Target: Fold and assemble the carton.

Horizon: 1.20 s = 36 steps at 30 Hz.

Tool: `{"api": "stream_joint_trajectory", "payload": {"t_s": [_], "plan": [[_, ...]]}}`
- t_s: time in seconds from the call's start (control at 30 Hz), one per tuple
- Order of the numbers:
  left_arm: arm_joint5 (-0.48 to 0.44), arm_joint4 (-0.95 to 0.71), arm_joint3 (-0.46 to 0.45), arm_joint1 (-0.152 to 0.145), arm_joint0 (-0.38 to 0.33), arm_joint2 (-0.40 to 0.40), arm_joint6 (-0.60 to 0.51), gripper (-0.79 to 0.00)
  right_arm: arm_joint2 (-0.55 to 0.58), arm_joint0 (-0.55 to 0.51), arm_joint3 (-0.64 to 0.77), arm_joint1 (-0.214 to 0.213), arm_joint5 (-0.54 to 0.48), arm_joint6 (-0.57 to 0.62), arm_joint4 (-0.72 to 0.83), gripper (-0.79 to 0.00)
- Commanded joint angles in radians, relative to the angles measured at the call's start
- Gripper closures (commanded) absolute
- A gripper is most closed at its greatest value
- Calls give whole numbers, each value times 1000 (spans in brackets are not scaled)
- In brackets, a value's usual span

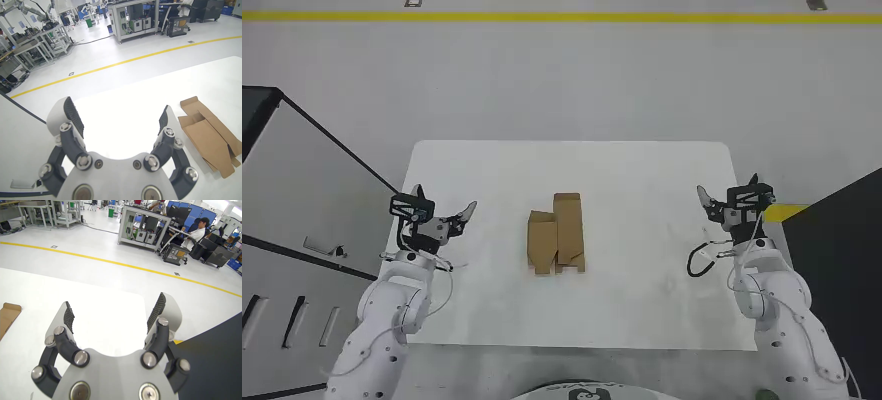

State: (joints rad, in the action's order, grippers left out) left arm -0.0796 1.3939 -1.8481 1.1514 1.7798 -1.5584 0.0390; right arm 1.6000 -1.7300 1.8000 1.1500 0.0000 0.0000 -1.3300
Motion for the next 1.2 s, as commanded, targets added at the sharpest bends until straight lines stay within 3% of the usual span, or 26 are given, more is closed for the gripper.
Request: {"api": "stream_joint_trajectory", "payload": {"t_s": [0.0, 0.13, 0.43, 0.53, 0.73, 1.03, 1.17], "plan": [[-32, 50, -10, -1, 14, 20, 27, -785, 0, 0, 0, 0, 0, 0, 0, -785], [-12, 213, -18, -3, 52, 65, 67, -785, 0, 0, 0, 0, 0, 0, 0, -785], [2, 221, -20, -2, 53, 67, 62, -785, 0, 0, 0, 0, 0, 0, 0, -785], [-8, 338, -38, -6, 65, 91, 111, -785, 0, 0, 0, 0, 0, 0, 0, -785], [74, 605, -41, -5, 92, 183, 145, -785, 0, 0, 0, 0, 0, 0, 0, -785], [74, 605, -41, -5, 92, 183, 145, -785, 0, 0, 0, 0, 0, 0, 0, -785], [96, 789, -61, -7, 101, 229, 126, -785, 0, 0, 0, 0, 0, 0, 0, -785]]}}
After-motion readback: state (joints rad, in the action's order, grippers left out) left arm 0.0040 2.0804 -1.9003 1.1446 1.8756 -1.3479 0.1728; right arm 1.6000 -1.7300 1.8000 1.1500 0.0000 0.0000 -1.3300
